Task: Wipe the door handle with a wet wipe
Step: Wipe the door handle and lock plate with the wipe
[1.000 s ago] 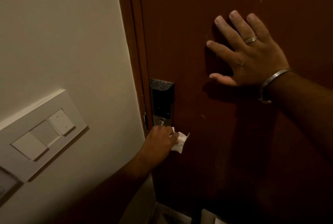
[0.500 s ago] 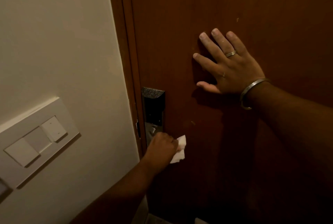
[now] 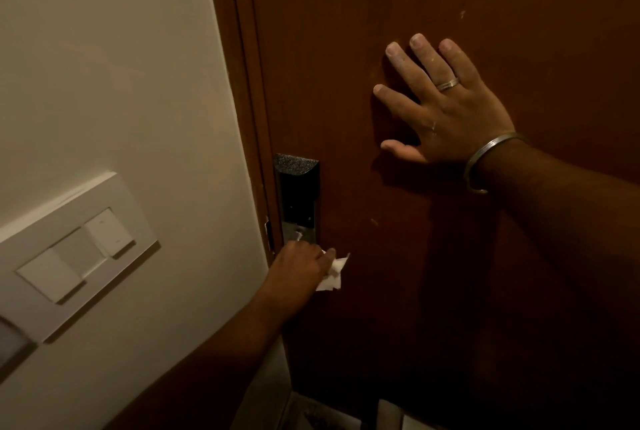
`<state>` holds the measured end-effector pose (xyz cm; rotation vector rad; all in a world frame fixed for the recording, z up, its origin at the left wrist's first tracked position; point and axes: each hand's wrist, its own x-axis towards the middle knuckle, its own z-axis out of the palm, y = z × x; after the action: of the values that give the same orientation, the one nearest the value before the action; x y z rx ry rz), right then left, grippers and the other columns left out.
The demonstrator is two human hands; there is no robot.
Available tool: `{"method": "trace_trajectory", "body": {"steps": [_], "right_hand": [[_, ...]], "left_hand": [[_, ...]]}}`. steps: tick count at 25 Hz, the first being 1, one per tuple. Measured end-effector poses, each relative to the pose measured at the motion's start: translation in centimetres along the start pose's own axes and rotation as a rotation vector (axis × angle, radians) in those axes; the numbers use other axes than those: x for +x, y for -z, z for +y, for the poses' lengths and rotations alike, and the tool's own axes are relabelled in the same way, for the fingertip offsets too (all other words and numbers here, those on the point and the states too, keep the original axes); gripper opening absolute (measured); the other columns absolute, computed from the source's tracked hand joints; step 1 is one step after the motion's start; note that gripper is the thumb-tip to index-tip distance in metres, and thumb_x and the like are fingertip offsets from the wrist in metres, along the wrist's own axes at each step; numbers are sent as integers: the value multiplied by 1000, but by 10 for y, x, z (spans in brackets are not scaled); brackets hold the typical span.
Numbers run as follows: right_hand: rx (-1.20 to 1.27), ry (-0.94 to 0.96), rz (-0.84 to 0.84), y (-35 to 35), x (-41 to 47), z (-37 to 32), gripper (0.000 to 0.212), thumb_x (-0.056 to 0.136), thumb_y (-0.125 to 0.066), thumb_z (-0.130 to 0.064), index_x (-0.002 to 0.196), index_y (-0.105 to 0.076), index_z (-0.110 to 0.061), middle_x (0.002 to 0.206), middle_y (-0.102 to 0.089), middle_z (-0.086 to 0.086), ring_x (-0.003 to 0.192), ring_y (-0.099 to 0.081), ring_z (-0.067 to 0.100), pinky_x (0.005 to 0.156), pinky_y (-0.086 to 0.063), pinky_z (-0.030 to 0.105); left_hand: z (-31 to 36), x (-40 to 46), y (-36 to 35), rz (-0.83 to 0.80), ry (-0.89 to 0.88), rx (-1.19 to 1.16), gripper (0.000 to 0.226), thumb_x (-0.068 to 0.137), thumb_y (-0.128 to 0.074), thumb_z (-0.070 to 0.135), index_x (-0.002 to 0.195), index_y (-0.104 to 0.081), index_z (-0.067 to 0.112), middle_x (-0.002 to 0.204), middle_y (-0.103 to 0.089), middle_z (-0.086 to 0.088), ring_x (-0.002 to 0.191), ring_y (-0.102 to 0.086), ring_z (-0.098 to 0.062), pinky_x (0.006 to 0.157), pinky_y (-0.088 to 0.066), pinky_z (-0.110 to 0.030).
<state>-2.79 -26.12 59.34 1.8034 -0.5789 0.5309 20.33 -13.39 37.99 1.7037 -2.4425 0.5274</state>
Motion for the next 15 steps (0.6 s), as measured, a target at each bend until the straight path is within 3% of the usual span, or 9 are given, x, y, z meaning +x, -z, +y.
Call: {"method": "trace_trajectory", "body": {"steps": [3, 6, 10, 15], "right_hand": [[-6, -3, -2, 0, 0, 0, 78, 93, -28, -72, 149, -38, -18, 161, -21, 22, 147, -22, 43, 118, -22, 56], [-9, -1, -13, 0, 0, 0, 78, 94, -27, -72, 149, -38, -18, 162, -19, 21, 148, -21, 43, 118, -20, 56], [-8, 4, -9, 0, -1, 0, 77, 94, -28, -72, 148, -39, -18, 161, -20, 22, 147, -22, 43, 118, -20, 55], [-3, 4, -3, -2, -2, 0, 77, 94, -28, -71, 148, -38, -18, 161, -21, 22, 147, -22, 43, 118, -19, 55]], "left_hand": [[-41, -16, 9, 41, -12, -103, 30, 73, -80, 21, 100, -69, 11, 89, -75, -11, 79, -71, -26, 73, -57, -37], [-36, -6, 13, -12, -40, -140, 22, 79, -76, 18, 99, -71, 13, 92, -75, -8, 84, -71, -22, 84, -55, -38], [37, 32, 1, -87, 15, -20, 30, 80, -73, 23, 106, -64, 12, 88, -74, -4, 76, -69, -19, 78, -54, -35], [-26, -9, -8, 41, -56, -49, 49, 66, -86, 18, 110, -65, 10, 107, -72, -11, 96, -69, -26, 80, -56, -41]]}}
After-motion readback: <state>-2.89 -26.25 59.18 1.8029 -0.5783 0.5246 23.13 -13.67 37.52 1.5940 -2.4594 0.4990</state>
